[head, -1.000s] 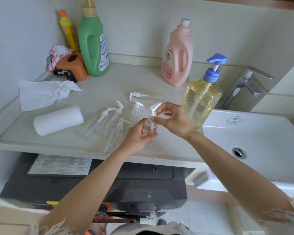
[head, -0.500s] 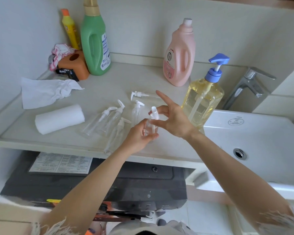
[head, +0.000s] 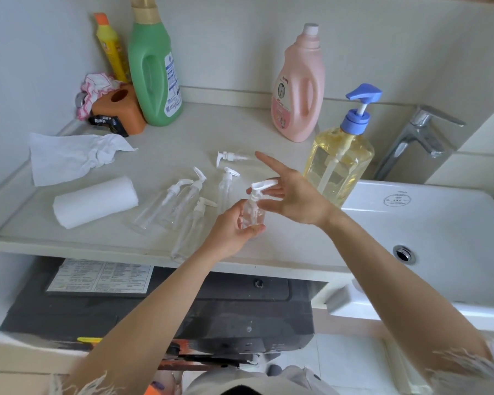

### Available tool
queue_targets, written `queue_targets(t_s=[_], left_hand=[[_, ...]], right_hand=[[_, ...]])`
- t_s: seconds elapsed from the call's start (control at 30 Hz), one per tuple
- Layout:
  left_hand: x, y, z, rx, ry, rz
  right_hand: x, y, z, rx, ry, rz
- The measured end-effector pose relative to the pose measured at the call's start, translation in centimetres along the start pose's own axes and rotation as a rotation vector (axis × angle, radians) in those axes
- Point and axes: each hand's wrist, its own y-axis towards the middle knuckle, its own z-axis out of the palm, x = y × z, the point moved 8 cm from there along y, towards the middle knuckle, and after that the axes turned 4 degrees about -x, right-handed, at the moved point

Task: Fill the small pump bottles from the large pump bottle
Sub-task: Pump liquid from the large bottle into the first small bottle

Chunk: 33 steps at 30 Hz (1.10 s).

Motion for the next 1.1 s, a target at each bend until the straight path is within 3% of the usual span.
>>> queue_targets(t_s=[0.1, 0.27, 0.37, 0.43, 0.53, 0.73, 0.9, 1.1], left_hand=[[0.0, 0.1, 0.1, -0.008, 0.024, -0.008], [-0.1, 0.2, 0.2, 0.006, 0.042, -0.002], [-0.2, 0.2, 0.2, 0.006, 0.056, -0.015], [-0.3, 0.2, 0.2, 0.002, 0.049, -0.006], [-0.3, 0.1, 0.2, -0.006, 0.059, -0.009], [-0.5, 0.1, 0.6, 0.004, 0.046, -0.002], [-2.2, -0.1, 0.6, 0.086, 0.037, 0.040], [-2.3, -0.4, 0.5, 0.033, 0.006, 0.035]], right_hand=[[0.0, -0.2, -0.7, -0.181, -0.135, -0.025], [-0.7, -0.1, -0.1, -0.034, 0.100, -0.014], [-0.5, -0.1, -0.7, -0.191, -0.029, -0.023], [-0.1, 0.1, -0.1, -0.125, -0.081, -0.044], [-0.4, 0.1, -0.1, 0.049, 0.064, -0.026], [0.0, -0.4, -0.6, -0.203, -0.153, -0.047], [-0.4, -0.1, -0.8, 0.114, 0.053, -0.002], [-0.6, -0.6, -0.5, -0.009, -0.072, -0.107]])
